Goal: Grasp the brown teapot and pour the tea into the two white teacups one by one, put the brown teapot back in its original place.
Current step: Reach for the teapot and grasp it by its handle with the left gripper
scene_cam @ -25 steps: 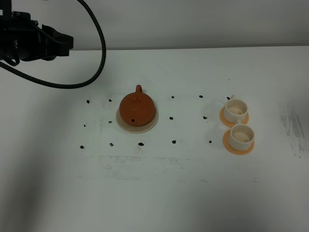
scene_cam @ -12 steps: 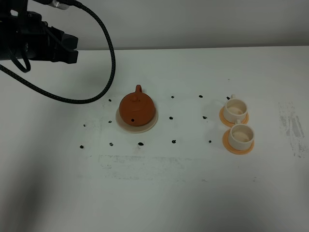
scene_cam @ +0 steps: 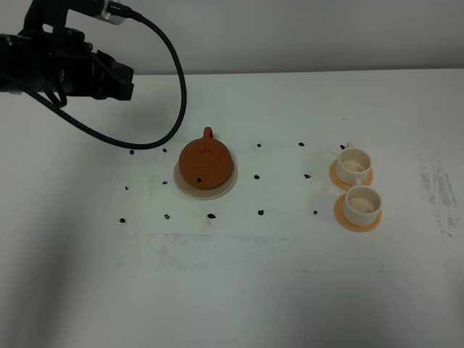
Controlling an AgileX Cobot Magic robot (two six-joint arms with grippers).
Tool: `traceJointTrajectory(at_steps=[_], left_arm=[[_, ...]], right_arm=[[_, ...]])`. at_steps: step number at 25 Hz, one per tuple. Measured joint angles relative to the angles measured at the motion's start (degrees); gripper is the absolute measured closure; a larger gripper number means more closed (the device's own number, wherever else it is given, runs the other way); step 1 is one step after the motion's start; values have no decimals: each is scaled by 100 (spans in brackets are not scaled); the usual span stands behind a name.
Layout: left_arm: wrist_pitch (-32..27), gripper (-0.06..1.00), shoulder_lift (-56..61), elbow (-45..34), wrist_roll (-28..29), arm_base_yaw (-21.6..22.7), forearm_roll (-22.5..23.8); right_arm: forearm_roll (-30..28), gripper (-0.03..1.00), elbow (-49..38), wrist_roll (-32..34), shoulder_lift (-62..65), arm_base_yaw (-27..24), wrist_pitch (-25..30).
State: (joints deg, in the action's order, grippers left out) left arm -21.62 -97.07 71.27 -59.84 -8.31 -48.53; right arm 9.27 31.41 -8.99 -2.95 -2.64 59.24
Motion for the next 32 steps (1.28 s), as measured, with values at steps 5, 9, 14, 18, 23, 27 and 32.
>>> traceJointTrajectory(at_steps=[5, 9, 14, 18, 23, 27, 32], left_arm=[[-217, 64, -187, 454, 37, -65, 36], [-235, 64, -242, 756, 151, -119, 179], [-349, 64, -242, 1101, 241, -123, 380], [-341, 64, -246, 1167, 406, -123, 559], [-369, 64, -381, 1171, 494, -123, 598], [-369, 64, -465, 1171, 501, -274, 707], [-365, 64, -835, 1354, 774, -670, 881]], right_arm=[[-87, 50, -126, 17, 284, 0, 339], [-167, 50, -178, 76, 284, 0, 458], [-167, 50, -178, 98, 284, 0, 465], [-122, 50, -178, 105, 284, -328, 470], [88, 50, -178, 106, 284, -841, 470], [288, 50, -178, 111, 284, -888, 470], [436, 50, -178, 118, 284, -889, 453]])
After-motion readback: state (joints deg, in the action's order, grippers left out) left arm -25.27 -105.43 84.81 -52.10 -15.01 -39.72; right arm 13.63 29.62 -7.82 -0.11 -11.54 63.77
